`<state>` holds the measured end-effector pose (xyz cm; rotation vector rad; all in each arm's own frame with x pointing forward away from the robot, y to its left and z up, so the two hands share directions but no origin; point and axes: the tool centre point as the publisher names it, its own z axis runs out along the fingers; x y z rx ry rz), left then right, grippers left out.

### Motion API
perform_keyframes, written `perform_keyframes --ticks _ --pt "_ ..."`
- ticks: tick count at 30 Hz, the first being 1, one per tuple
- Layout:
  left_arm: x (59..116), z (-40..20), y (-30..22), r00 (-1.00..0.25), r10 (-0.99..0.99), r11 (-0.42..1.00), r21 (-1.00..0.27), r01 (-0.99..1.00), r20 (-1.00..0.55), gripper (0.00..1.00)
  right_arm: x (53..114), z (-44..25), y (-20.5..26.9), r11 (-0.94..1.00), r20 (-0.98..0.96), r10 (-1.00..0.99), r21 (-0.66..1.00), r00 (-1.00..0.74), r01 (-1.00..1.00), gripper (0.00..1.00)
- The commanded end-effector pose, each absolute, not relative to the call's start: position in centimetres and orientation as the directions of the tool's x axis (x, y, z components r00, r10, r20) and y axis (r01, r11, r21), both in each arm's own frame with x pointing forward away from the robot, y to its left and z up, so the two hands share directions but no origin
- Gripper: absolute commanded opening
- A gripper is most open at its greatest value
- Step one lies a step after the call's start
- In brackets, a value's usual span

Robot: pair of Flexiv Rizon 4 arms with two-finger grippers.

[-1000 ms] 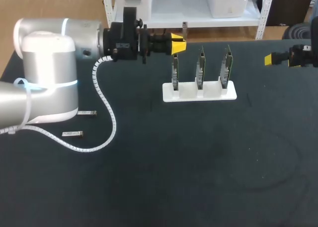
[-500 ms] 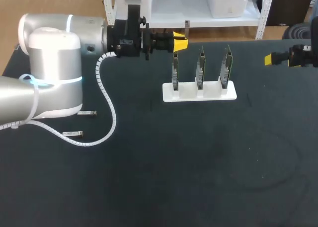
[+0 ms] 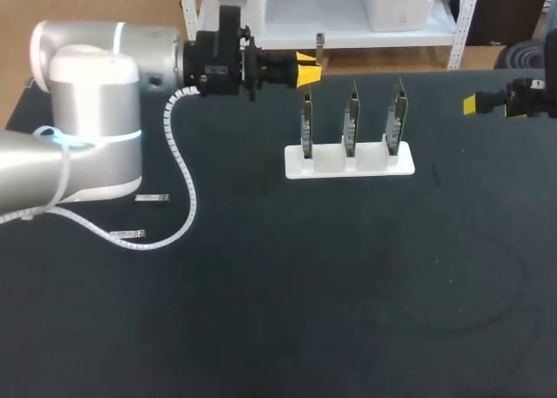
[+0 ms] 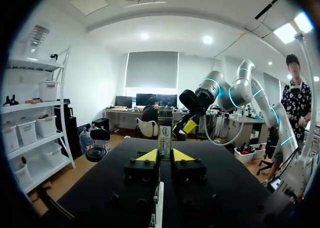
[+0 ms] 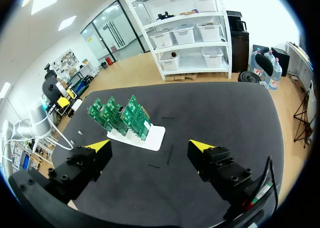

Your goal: Pick up the optical module with the left hand, and insert it into the network port with the right hand.

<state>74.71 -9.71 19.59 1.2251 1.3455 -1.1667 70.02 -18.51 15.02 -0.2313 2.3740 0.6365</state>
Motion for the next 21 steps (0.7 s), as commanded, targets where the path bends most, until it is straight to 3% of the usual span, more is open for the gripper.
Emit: perform_keyframes --ticks 1,21 --pt "74.89 19.13 -9.56 -0.069 0.108 0.050 -0.064 0.997 -0.992 0.00 70.00 15.00 -18.51 0.866 -0.643 0.000 0.383 -0.766 -0.321 1.00" --pt "75.85 18.47 -9.22 -0.075 0.105 0.068 -0.068 0.995 -0.992 0.00 70.00 15.00 -18.51 0.866 -0.643 0.000 0.383 -0.766 -0.321 1.00"
